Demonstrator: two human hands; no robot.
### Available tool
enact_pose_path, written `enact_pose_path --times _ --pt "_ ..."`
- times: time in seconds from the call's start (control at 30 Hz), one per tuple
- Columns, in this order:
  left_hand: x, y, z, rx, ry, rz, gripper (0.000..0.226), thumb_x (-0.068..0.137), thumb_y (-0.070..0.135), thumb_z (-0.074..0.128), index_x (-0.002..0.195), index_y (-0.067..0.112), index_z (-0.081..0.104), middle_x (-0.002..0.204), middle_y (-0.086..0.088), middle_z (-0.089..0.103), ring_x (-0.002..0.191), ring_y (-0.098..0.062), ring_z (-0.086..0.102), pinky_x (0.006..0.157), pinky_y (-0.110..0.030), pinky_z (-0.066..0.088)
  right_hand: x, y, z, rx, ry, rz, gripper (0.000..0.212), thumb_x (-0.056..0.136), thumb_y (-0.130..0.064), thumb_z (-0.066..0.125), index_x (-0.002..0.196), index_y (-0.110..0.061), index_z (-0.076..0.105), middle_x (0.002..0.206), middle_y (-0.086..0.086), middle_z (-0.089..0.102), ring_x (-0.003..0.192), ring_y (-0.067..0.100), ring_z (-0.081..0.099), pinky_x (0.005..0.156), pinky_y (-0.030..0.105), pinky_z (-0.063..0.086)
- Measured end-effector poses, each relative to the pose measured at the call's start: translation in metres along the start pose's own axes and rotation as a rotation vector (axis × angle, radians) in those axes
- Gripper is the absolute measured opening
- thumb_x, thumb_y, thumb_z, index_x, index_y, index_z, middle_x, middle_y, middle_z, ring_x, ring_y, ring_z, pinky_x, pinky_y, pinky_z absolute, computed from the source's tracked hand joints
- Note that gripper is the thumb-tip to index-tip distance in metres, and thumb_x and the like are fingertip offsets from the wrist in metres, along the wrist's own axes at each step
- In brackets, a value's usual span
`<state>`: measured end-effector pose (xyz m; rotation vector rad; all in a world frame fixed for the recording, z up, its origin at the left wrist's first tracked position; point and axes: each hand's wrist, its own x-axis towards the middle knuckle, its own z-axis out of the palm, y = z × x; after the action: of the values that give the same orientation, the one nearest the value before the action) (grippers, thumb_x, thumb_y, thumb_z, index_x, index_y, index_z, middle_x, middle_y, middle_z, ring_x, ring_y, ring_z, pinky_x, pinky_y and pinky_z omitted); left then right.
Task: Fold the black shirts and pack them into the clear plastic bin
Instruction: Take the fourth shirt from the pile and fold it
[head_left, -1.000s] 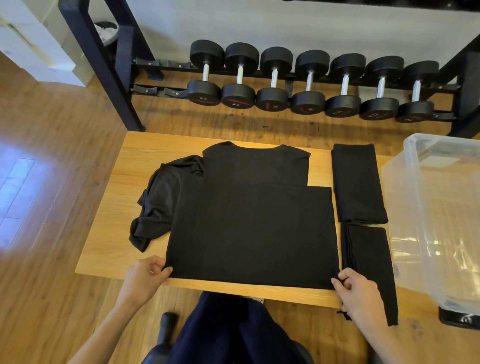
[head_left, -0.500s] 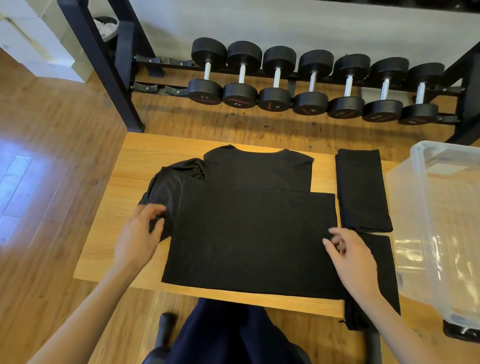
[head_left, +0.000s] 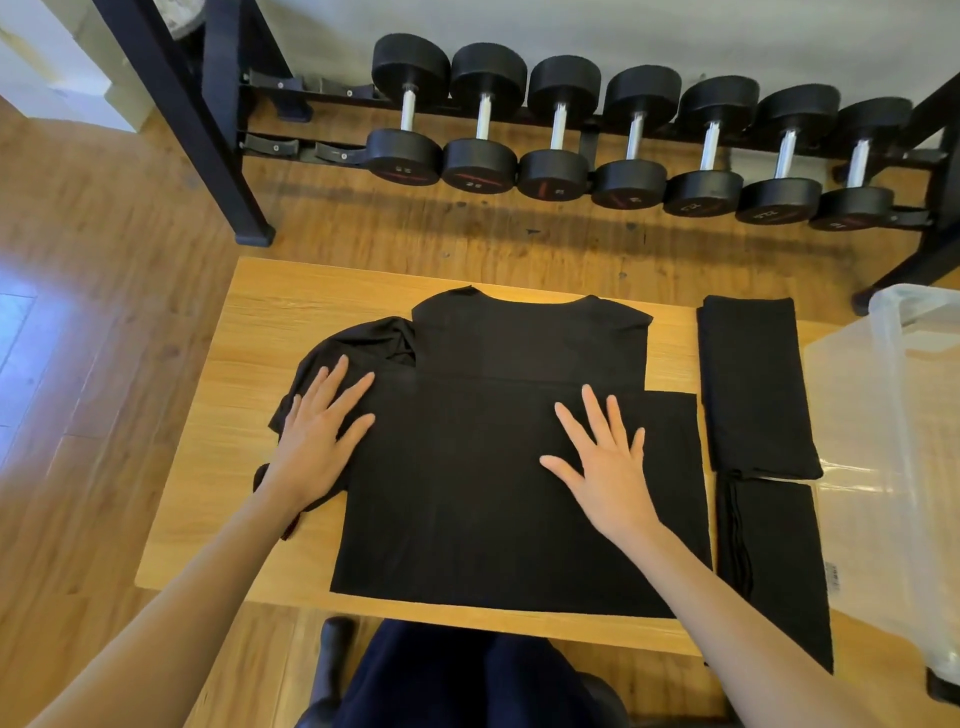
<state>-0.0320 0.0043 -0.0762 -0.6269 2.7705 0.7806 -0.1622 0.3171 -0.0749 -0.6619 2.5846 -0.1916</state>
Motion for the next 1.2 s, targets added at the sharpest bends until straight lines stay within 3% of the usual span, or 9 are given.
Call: enact_pose_path --times 0.3,0.57,0.67,0.77,0.87,0.97,1.03,1.2 --pt "-0.006 -0.047 -0.015 0.045 0.064 0.025 0.054 0.103 0.015 0.036 0.154 0.022 0.021 0.163 -0.002 0.007 0.150 -0.021 0.000 0.120 -0.045 0.007 0.005 -0.001 0.007 -0.022 0.042 0.014 0.073 0.093 -0.056 0.046 0.153 -0.034 0.012 0.163 0.000 -0.006 0.146 0.025 -0.015 0.112 0.057 -0.005" --pt "-0.002 -0.090 -0.044 0.109 0.047 -0.001 0.056 0.102 0.010 0.038 0.155 0.019 0.020 0.163 -0.005 0.009 0.150 -0.025 0.002 0.120 -0.049 0.010 0.005 -0.002 0.007 -0.041 0.032 0.035 0.073 0.092 -0.058 0.046 0.152 -0.036 0.010 0.162 -0.002 -0.008 0.146 0.023 -0.015 0.112 0.055 -0.006" --pt "-0.001 -0.092 -0.049 0.111 0.049 -0.017 0.056 0.101 0.007 0.039 0.154 0.019 0.025 0.163 -0.006 0.013 0.150 -0.026 0.005 0.120 -0.051 0.010 0.005 -0.003 0.006 -0.045 0.030 0.035 0.073 0.092 -0.058 0.045 0.152 -0.036 0.011 0.162 -0.002 -0.007 0.146 0.023 -0.014 0.112 0.054 -0.006" --pt "0.000 -0.073 -0.053 0.092 0.154 -0.024 0.055 0.096 -0.001 0.044 0.149 0.011 0.037 0.160 -0.010 0.020 0.150 -0.027 0.010 0.121 -0.048 0.009 0.005 -0.004 0.001 -0.034 0.033 0.035 0.071 0.092 -0.056 0.047 0.153 -0.035 0.016 0.163 -0.002 -0.003 0.148 0.024 -0.009 0.113 0.053 -0.005" --pt "0.004 -0.034 -0.055 0.028 0.253 0.086 0.051 0.092 -0.006 0.047 0.142 0.007 0.046 0.157 -0.009 0.030 0.149 -0.022 0.017 0.121 -0.047 0.015 0.006 -0.002 -0.009 -0.009 0.077 0.022 0.067 0.094 -0.049 0.049 0.152 -0.032 0.021 0.163 0.000 0.005 0.150 0.023 0.000 0.114 0.050 -0.004" --pt "0.016 0.005 -0.048 -0.017 0.163 0.252 0.041 0.096 0.003 0.050 0.136 0.011 0.053 0.148 -0.003 0.044 0.139 -0.018 0.038 0.112 -0.043 0.037 0.011 0.009 -0.020 0.017 0.116 0.012 0.059 0.098 -0.038 0.049 0.152 -0.026 0.027 0.162 0.003 0.016 0.149 0.022 0.009 0.116 0.048 -0.002" --pt "0.027 0.026 -0.041 -0.005 0.047 0.233 0.040 0.099 0.016 0.049 0.139 0.015 0.050 0.145 0.002 0.044 0.128 -0.018 0.049 0.101 -0.038 0.048 0.015 0.022 -0.026 0.042 0.143 0.034 0.054 0.099 -0.027 0.050 0.150 -0.019 0.033 0.159 0.006 0.025 0.148 0.024 0.018 0.118 0.046 0.004" --pt "0.049 0.044 -0.032 0.107 -0.089 0.095 0.053 0.093 0.027 0.062 0.142 0.016 0.043 0.135 -0.004 0.040 0.113 -0.020 0.054 0.092 -0.034 0.051 0.024 0.058 -0.040 -0.051 0.229 0.095 0.037 0.094 -0.006 0.056 0.131 -0.003 0.055 0.132 0.017 0.053 0.127 0.033 0.047 0.116 0.050 0.027"
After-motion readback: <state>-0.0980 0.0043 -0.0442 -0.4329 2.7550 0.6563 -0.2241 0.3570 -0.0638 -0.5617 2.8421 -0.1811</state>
